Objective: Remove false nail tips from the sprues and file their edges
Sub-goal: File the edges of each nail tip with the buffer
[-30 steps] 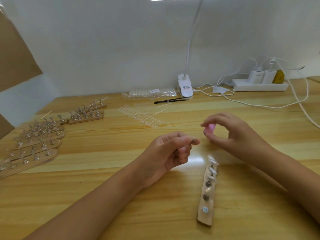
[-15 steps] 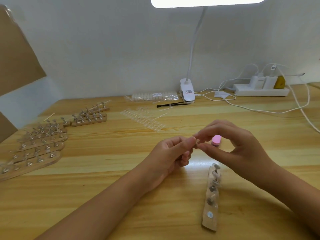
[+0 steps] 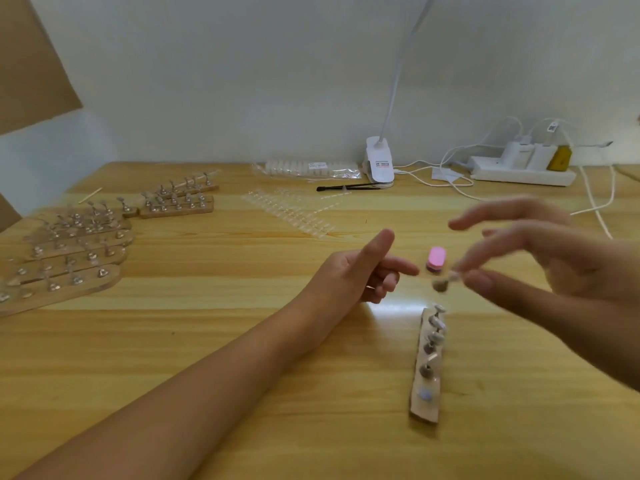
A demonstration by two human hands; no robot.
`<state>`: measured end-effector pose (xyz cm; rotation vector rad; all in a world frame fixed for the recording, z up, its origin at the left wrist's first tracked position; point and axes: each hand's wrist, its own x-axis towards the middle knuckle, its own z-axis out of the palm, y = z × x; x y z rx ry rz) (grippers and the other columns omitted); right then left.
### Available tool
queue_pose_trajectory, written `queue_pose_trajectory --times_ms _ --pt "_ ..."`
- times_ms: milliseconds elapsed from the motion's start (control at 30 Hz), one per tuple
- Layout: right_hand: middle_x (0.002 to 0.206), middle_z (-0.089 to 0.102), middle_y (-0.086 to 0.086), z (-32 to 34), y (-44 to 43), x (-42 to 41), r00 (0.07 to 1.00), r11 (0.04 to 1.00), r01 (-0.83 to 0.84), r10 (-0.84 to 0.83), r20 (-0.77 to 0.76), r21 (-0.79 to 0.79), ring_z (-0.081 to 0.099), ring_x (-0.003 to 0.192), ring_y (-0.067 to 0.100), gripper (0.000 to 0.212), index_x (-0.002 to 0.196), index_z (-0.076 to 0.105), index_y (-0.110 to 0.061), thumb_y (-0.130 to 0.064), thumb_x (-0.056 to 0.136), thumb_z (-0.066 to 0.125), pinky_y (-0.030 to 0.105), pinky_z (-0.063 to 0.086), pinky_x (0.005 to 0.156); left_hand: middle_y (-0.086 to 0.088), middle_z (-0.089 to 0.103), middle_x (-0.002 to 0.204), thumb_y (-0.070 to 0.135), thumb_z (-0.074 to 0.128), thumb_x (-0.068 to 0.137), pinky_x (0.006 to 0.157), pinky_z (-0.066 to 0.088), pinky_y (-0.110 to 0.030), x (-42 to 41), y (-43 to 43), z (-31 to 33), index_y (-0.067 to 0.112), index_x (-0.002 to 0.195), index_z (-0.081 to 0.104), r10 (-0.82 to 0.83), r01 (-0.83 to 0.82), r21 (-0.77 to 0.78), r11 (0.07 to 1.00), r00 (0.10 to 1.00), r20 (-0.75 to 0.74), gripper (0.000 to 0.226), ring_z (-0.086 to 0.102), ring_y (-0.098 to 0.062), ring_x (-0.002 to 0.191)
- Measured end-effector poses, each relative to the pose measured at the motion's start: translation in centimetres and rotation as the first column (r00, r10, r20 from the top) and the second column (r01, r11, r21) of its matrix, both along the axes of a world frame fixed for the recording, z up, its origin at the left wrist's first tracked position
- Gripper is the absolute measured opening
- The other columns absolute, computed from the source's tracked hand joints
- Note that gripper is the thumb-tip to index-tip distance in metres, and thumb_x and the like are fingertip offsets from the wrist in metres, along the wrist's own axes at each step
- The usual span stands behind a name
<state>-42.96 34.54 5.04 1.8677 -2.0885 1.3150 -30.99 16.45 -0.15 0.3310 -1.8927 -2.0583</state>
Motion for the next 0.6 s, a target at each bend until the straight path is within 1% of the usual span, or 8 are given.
queue_pose_trajectory --times_ms 33,67,133,267,367,433,500,600 --pt "0.127 0.060 -0.012 -0.9 0.9 0.5 0.999 1.000 -0.005 0.005 0.046 -0.005 0.051 0.128 0.019 0.027 0.094 0.071 -0.042 -0.065 0.083 0.063 0.045 0.044 0.096 0.009 0.055 0.065 0.068 0.046 0.089 0.063 0.046 -0.014 0.0 0.0 0.0 0.017 0.094 0.078 0.010 -0.010 0.008 1.000 1.000 0.001 0.061 0.049 -0.006 0.062" --pt "0.127 0.061 -0.010 -2.1 1.7 1.2 0.996 1.000 0.003 -0.003 0.088 -0.002 0.052 0.126 0.019 0.030 0.094 0.072 -0.040 -0.066 0.082 0.064 0.042 0.043 0.096 0.009 0.055 0.065 0.066 0.047 0.087 0.062 0.046 -0.014 -0.1 -0.1 0.0 0.017 0.093 0.078 0.018 -0.018 0.017 1.000 1.000 0.000 0.059 0.049 -0.006 0.062" --pt "0.125 0.062 -0.009 -4.4 3.0 2.6 0.987 0.999 0.048 -0.050 0.151 0.018 0.055 0.124 0.017 0.035 0.093 0.074 -0.035 -0.066 0.080 0.065 0.037 0.043 0.093 0.009 0.055 0.064 0.062 0.047 0.089 0.061 0.045 -0.013 -0.1 -0.2 -0.2 0.018 0.091 0.078 0.023 -0.023 0.030 0.999 1.000 -0.001 0.055 0.049 -0.005 0.061" --pt "0.119 0.063 -0.017 -6.7 3.6 5.0 0.982 0.989 0.131 -0.138 0.131 0.064 0.054 0.117 0.011 0.034 0.089 0.073 -0.042 -0.071 0.077 0.059 0.031 0.040 0.096 0.010 0.055 0.065 0.050 0.047 0.098 0.061 0.045 -0.013 -0.2 -0.1 -0.3 0.018 0.091 0.078 0.010 -0.010 0.012 1.000 1.000 -0.001 0.045 0.049 -0.005 0.061" --pt "0.115 0.064 -0.020 -6.6 3.3 5.6 0.973 0.983 0.173 -0.181 0.145 0.068 0.052 0.115 0.009 0.027 0.085 0.074 -0.040 -0.061 0.071 0.064 0.024 0.038 0.098 0.009 0.055 0.066 0.048 0.049 0.097 0.062 0.045 -0.013 -0.2 0.1 -0.3 0.014 0.093 0.077 0.008 -0.008 -0.019 1.000 1.000 0.004 0.044 0.049 -0.006 0.063" --pt "0.113 0.064 -0.021 -6.5 3.2 5.7 0.964 0.979 0.181 -0.195 0.180 0.090 0.051 0.116 0.007 0.023 0.081 0.074 -0.040 -0.056 0.069 0.064 0.015 0.035 0.097 0.009 0.055 0.066 0.045 0.048 0.099 0.062 0.045 -0.013 -0.1 0.1 -0.3 0.013 0.094 0.077 0.006 -0.005 -0.036 0.999 1.000 0.004 0.043 0.049 -0.006 0.063" --pt "0.112 0.063 -0.023 -6.5 3.0 5.7 0.965 0.978 0.174 -0.193 0.178 0.118 0.049 0.115 0.004 0.023 0.081 0.073 -0.041 -0.057 0.068 0.062 0.008 0.031 0.095 0.009 0.055 0.066 0.043 0.048 0.100 0.062 0.045 -0.013 -0.1 0.2 -0.2 0.014 0.092 0.077 0.003 -0.003 -0.043 0.999 1.000 0.004 0.042 0.049 -0.006 0.062" --pt "0.109 0.061 -0.023 -6.7 2.9 5.7 0.959 0.973 0.180 -0.207 0.194 0.145 0.048 0.112 0.002 0.025 0.082 0.073 -0.042 -0.060 0.068 0.062 0.005 0.029 0.093 0.009 0.055 0.065 0.044 0.048 0.099 0.061 0.045 -0.013 -0.2 0.3 -0.1 0.017 0.089 0.077 0.005 -0.005 -0.043 0.999 1.000 0.003 0.040 0.049 -0.006 0.061"
